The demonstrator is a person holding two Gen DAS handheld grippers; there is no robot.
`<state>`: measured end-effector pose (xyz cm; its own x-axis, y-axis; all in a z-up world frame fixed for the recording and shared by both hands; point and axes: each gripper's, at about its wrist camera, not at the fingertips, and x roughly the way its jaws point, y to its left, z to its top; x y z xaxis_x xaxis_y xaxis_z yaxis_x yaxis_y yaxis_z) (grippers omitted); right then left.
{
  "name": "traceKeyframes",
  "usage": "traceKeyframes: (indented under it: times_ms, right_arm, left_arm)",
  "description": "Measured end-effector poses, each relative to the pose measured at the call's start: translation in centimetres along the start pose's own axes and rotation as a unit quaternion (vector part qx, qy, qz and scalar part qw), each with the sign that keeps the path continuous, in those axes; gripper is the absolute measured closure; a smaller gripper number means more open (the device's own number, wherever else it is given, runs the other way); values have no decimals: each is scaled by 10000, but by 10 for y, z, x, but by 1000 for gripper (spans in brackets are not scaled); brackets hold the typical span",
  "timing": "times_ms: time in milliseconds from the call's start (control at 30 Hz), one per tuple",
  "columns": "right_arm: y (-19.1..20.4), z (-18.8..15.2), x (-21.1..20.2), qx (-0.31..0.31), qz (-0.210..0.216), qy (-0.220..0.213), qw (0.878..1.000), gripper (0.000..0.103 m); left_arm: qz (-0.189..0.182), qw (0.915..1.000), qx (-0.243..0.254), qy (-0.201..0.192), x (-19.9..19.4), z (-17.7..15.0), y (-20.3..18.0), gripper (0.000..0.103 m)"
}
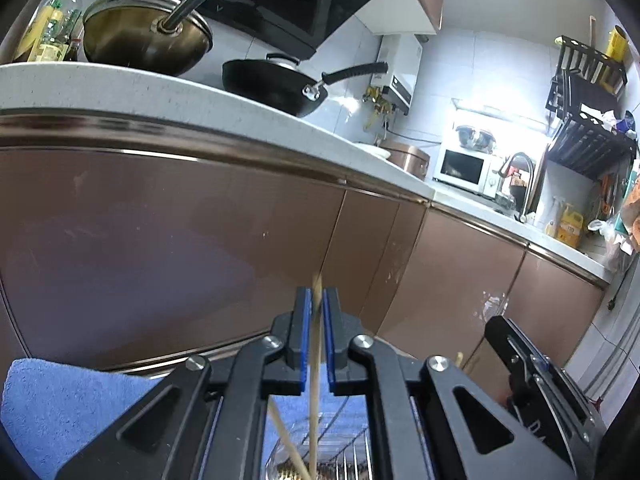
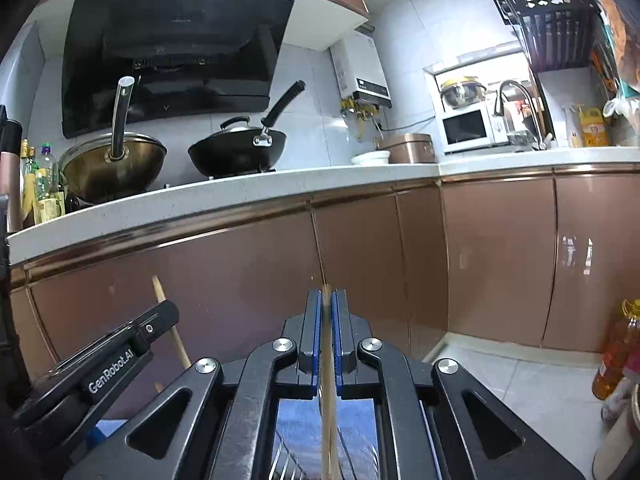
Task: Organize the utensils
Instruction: 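Open both tools to drop the chopsticks into the holder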
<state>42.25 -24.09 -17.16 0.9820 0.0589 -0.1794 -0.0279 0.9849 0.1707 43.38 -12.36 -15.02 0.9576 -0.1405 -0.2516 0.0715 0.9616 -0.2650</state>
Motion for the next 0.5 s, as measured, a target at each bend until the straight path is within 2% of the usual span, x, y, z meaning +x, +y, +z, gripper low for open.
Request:
traceKeyframes:
  times_ms: [33, 67, 100, 200, 267, 300, 433, 500]
  right_arm:
    - [0, -2, -3, -27, -24, 44, 10000, 83]
    - [0, -3, -6, -50, -31, 89, 9999, 71]
    - [-2, -3, -11, -36, -24, 106, 9999, 67]
    - [-3, 8, -31, 6, -13, 12, 10000, 56]
    - [-3, 17, -47, 19, -14, -111, 9999, 34]
    - [-3, 22, -58, 36, -36, -189, 9998, 30]
    - [-4, 42, -101, 59, -136, -460, 9988, 3]
    - [-3, 52, -127, 44, -161, -595, 9981, 0]
  left_arm:
    - [-25, 10000, 21, 53, -3, 0, 1, 91]
    - [-49, 9999, 38, 90, -7, 1, 2, 82]
    - [-80, 9999, 40, 111, -11, 3, 3, 74]
    - [-105, 9999, 114, 40, -38, 16, 8, 63]
    - [-104, 9998, 138, -54, -57, 25, 12, 55]
    - [-105, 9998, 127, -122, -67, 30, 15, 51]
    - [-99, 9989, 86, -460, -117, 50, 27, 49]
    - [-87, 9983, 68, -570, -137, 59, 31, 49]
